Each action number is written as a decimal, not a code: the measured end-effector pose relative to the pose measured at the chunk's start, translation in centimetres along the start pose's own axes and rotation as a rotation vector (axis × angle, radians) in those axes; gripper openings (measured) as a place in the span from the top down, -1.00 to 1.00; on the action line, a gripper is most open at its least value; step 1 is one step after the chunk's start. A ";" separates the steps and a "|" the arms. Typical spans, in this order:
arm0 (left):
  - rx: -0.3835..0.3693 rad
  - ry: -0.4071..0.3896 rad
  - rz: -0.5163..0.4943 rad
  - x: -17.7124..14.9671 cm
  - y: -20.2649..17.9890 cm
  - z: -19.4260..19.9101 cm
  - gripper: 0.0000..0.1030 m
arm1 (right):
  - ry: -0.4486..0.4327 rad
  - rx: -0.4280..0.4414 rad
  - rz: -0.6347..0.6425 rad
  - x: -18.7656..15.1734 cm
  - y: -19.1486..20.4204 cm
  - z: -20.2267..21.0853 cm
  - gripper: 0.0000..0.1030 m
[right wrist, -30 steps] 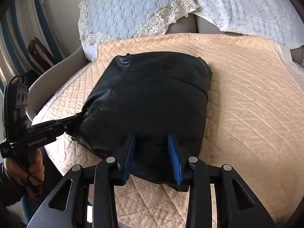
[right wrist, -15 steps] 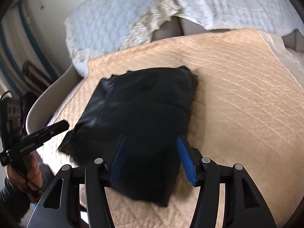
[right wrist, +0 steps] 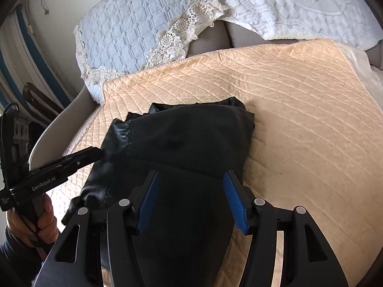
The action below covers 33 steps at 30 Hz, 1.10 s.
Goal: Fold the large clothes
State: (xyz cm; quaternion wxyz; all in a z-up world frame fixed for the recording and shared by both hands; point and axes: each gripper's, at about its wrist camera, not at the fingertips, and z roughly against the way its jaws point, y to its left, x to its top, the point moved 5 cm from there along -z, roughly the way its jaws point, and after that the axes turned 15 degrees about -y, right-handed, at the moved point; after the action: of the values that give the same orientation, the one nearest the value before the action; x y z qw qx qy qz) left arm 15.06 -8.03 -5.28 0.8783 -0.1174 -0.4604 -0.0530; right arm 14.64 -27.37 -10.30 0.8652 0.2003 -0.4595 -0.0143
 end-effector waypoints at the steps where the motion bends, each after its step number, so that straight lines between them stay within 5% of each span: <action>1: 0.001 0.006 -0.001 -0.1 0.1 -0.4 0.43 | 0.011 -0.003 -0.005 -0.1 -0.2 -0.5 -0.09; 10: 0.017 0.048 -0.008 -1.9 0.9 -2.0 0.43 | 0.051 -0.026 0.000 -1.1 -1.2 -1.6 -0.20; 20: -0.041 0.009 -0.010 2.0 -1.2 -1.5 0.42 | 0.010 -0.028 0.014 1.2 -1.2 -1.8 -0.20; 25: 0.032 0.058 0.020 1.0 0.5 -5.2 0.42 | 0.020 -0.037 -0.019 1.3 -1.6 -3.7 -0.20; 33: 0.037 0.028 0.036 -0.8 1.8 -5.7 0.42 | 0.034 -0.029 -0.016 0.7 -1.5 -5.4 -0.20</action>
State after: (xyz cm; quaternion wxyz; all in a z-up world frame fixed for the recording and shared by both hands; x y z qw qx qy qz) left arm 19.55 -7.75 -9.37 0.8874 -0.1088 -0.4469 -0.0303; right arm 19.61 -27.06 -13.02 0.8757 0.1914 -0.4427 -0.0245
